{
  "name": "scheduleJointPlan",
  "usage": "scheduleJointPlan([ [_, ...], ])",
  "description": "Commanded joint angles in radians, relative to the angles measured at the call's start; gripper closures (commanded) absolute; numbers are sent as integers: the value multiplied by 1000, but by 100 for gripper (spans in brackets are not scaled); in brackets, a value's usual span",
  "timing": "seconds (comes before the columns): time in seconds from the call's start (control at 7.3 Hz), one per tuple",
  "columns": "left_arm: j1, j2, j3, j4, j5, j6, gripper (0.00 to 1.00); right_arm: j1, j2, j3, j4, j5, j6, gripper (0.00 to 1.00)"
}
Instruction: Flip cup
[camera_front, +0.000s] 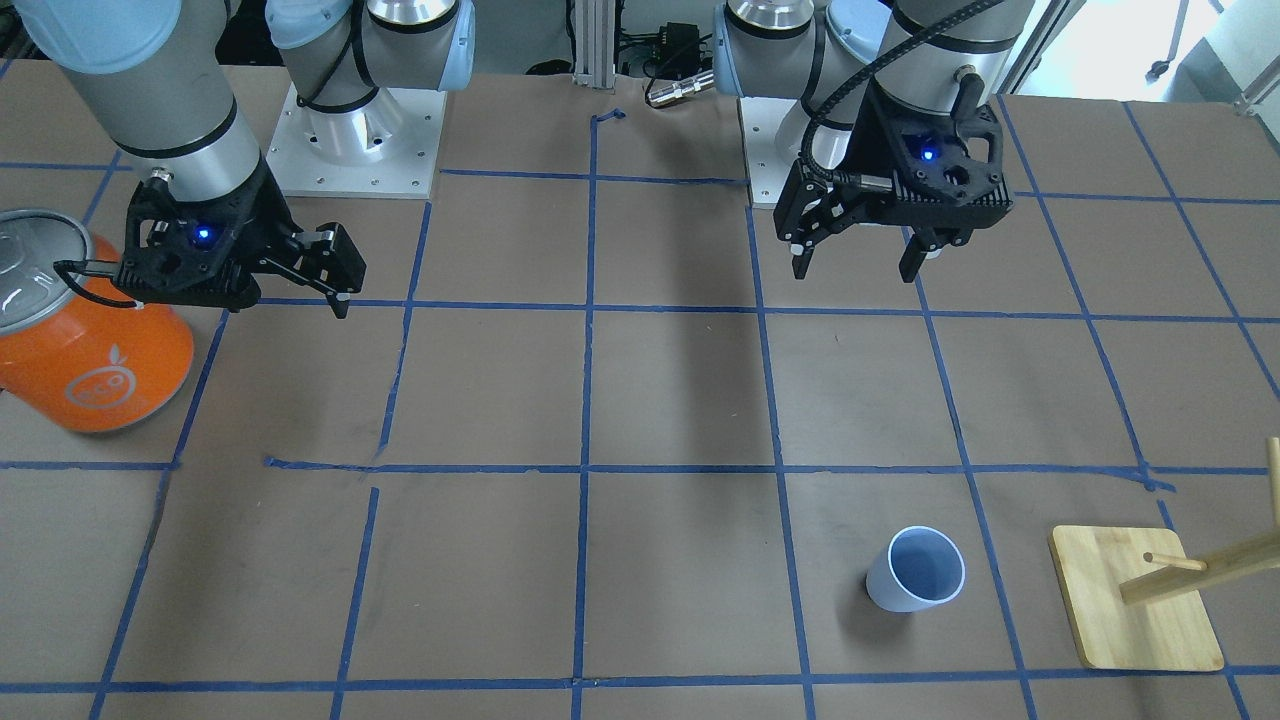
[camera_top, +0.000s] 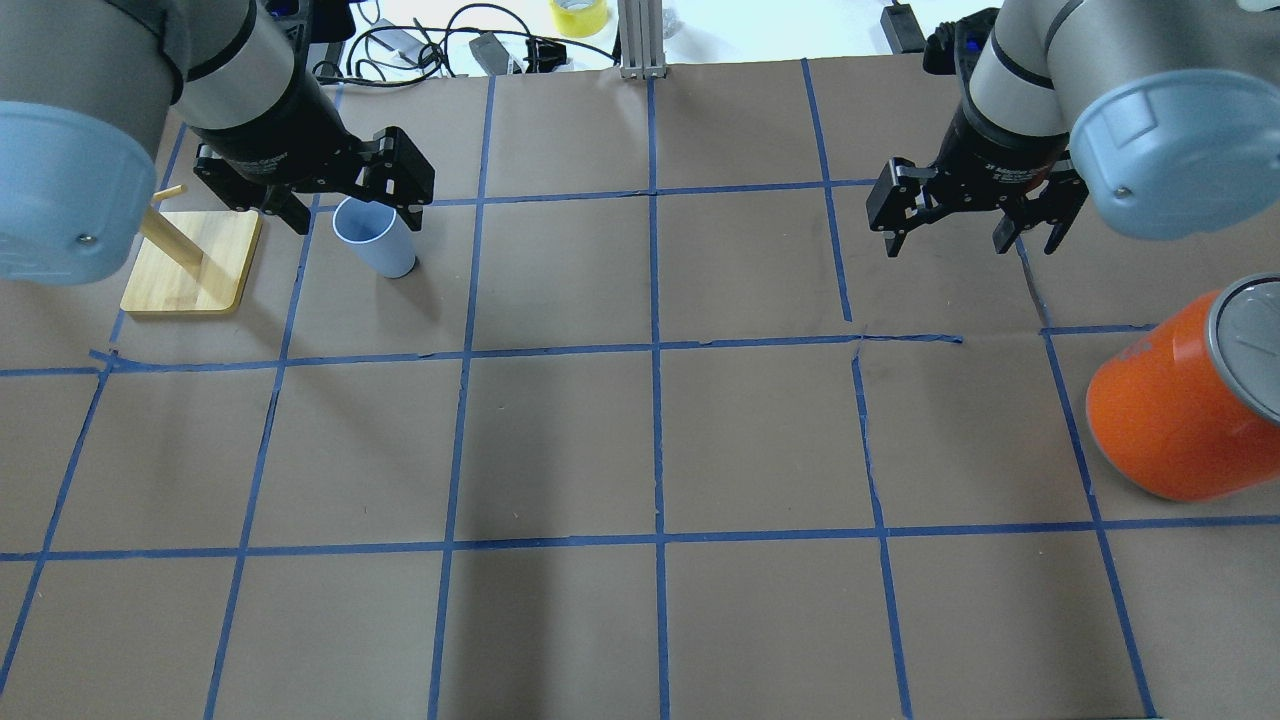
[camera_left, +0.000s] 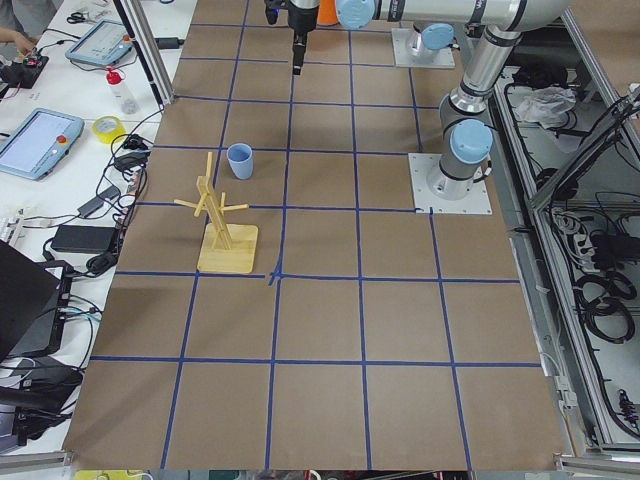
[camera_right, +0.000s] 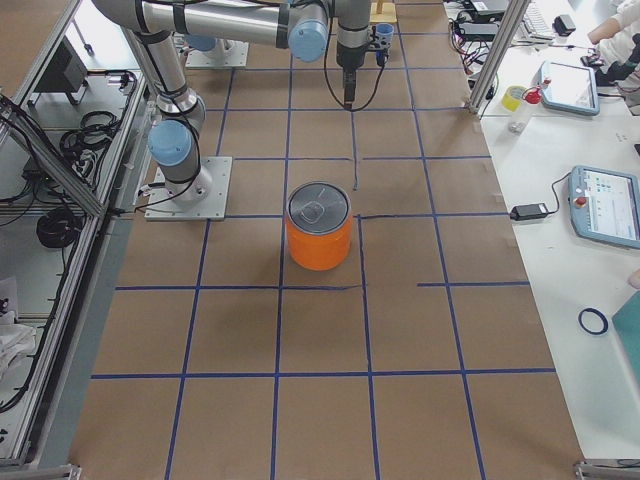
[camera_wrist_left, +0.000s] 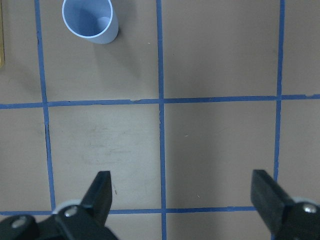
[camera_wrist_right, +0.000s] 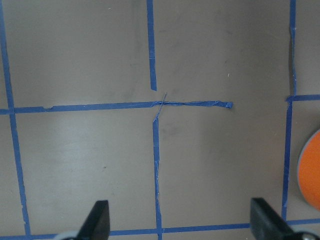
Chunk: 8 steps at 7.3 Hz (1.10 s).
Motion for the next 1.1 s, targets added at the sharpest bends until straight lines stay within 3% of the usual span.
scheduleJointPlan([
  [0.0, 0, 0, -1, -1, 0, 1, 0, 0, 4, 0, 0, -5, -1, 0],
  [0.96, 3, 0, 0, -4, 0, 2, 0, -1, 4, 0, 13, -9, -2, 0],
])
